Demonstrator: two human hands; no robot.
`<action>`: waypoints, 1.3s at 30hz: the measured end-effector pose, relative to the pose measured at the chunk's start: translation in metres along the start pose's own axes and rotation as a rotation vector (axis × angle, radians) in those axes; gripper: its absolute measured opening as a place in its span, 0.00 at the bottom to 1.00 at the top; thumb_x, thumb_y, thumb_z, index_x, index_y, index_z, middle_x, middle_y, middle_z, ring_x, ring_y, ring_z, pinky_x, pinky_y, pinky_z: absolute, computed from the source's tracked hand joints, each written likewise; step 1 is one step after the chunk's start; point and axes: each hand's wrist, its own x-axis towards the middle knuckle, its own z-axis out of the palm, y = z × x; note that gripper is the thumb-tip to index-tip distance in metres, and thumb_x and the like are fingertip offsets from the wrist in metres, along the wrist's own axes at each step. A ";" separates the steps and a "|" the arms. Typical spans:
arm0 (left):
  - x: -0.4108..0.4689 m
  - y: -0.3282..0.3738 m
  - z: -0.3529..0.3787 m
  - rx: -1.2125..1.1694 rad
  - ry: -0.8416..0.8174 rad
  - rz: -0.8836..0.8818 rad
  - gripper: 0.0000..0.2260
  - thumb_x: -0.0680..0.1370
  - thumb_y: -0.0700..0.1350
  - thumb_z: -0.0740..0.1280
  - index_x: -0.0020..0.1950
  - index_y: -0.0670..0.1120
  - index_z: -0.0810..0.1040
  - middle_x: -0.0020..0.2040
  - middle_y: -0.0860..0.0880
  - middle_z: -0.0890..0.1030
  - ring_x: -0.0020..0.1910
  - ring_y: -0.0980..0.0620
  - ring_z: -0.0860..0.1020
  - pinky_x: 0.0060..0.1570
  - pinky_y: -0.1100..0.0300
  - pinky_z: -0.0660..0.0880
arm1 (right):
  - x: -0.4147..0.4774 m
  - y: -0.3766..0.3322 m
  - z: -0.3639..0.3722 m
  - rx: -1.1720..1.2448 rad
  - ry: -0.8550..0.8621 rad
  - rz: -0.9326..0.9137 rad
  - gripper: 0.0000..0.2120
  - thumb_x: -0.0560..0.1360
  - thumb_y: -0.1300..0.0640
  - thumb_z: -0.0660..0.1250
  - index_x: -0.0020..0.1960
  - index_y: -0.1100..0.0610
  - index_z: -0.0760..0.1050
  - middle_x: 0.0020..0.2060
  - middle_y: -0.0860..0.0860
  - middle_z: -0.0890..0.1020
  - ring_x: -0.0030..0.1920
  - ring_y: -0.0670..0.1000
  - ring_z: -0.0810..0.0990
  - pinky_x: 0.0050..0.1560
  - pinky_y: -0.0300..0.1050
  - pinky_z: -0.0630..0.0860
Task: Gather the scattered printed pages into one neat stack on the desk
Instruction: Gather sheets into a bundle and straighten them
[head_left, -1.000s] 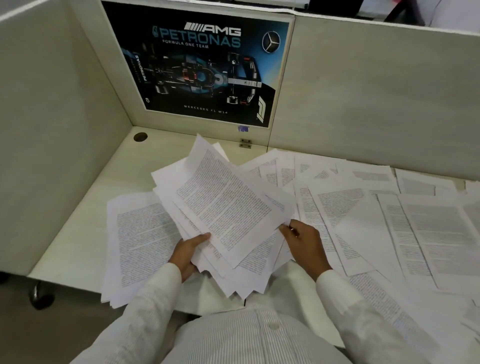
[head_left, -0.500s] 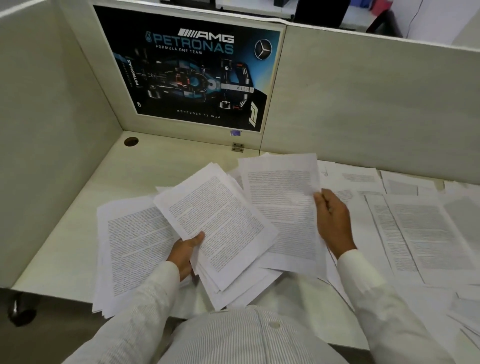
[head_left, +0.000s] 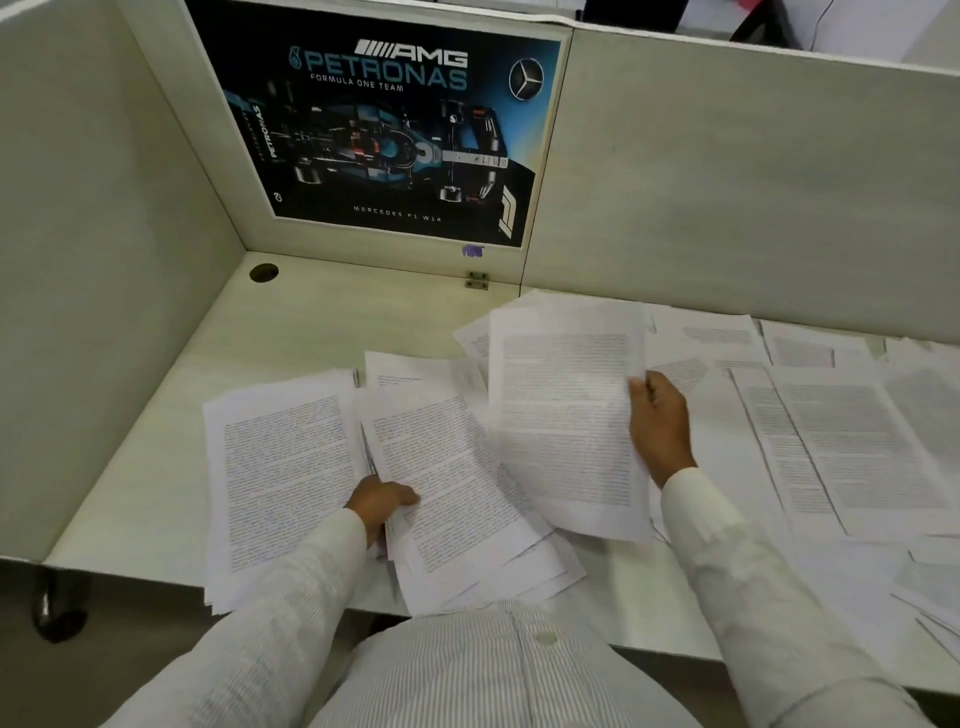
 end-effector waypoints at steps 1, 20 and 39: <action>-0.002 0.001 0.001 0.011 -0.004 -0.010 0.17 0.72 0.32 0.72 0.61 0.36 0.79 0.56 0.37 0.82 0.56 0.36 0.80 0.59 0.36 0.75 | -0.002 0.003 0.008 -0.025 -0.042 0.006 0.10 0.83 0.56 0.59 0.47 0.58 0.75 0.41 0.51 0.80 0.43 0.49 0.77 0.44 0.44 0.73; -0.016 -0.002 0.005 0.004 0.018 -0.062 0.11 0.76 0.37 0.69 0.58 0.38 0.80 0.54 0.37 0.83 0.53 0.37 0.82 0.56 0.37 0.78 | -0.019 0.008 0.053 -0.085 -0.163 0.057 0.11 0.82 0.54 0.61 0.50 0.59 0.79 0.45 0.56 0.82 0.44 0.52 0.78 0.45 0.44 0.73; -0.031 0.000 0.010 -0.115 0.044 -0.033 0.11 0.81 0.47 0.66 0.54 0.41 0.81 0.50 0.39 0.84 0.45 0.42 0.82 0.37 0.55 0.80 | -0.032 0.030 0.076 -0.224 -0.328 0.148 0.09 0.81 0.56 0.62 0.57 0.58 0.77 0.47 0.51 0.80 0.45 0.50 0.77 0.42 0.39 0.69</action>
